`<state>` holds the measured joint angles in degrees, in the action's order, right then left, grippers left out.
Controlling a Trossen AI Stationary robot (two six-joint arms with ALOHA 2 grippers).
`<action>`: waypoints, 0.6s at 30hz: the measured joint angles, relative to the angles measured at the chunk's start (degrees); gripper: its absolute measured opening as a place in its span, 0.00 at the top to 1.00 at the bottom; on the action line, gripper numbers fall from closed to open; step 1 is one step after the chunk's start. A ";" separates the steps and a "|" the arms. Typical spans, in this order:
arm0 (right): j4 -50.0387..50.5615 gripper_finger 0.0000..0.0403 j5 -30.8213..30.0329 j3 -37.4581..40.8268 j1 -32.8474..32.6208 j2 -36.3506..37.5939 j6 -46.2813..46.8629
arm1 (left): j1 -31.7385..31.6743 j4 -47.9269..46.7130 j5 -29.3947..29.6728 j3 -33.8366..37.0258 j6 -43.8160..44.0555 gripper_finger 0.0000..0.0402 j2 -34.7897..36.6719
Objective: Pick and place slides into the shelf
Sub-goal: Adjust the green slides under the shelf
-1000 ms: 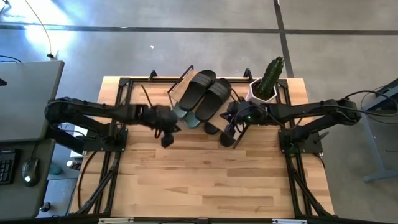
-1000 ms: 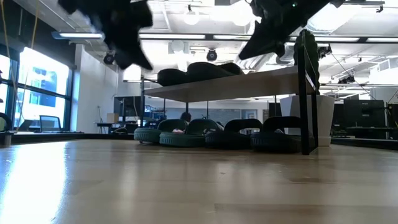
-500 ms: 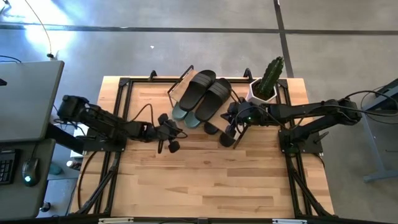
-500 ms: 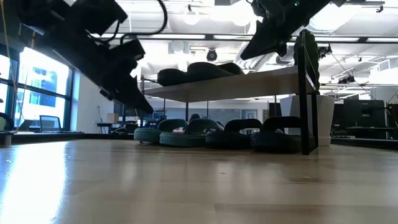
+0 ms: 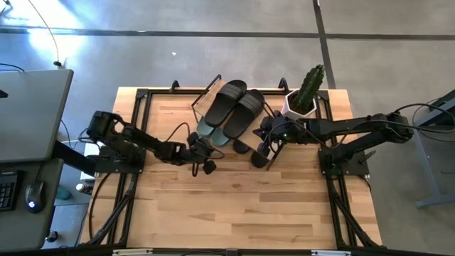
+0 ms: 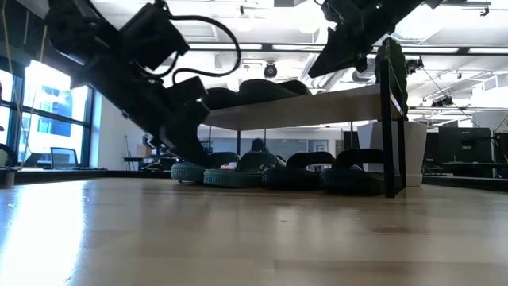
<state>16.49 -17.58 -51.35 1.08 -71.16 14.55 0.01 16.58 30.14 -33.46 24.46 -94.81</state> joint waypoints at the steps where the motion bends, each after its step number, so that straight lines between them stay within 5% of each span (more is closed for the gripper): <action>1: 0.02 1.00 0.00 0.00 0.00 0.00 -0.02 | 0.00 -0.06 -0.03 -0.49 -0.01 1.00 -0.62; 18: 0.44 1.00 0.09 0.00 0.00 0.00 -0.46 | -1.09 -0.06 0.99 -6.02 2.05 1.00 -8.66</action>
<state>16.93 -17.50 -51.35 1.08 -71.16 14.09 -1.08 16.52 31.12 -39.47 26.51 -103.47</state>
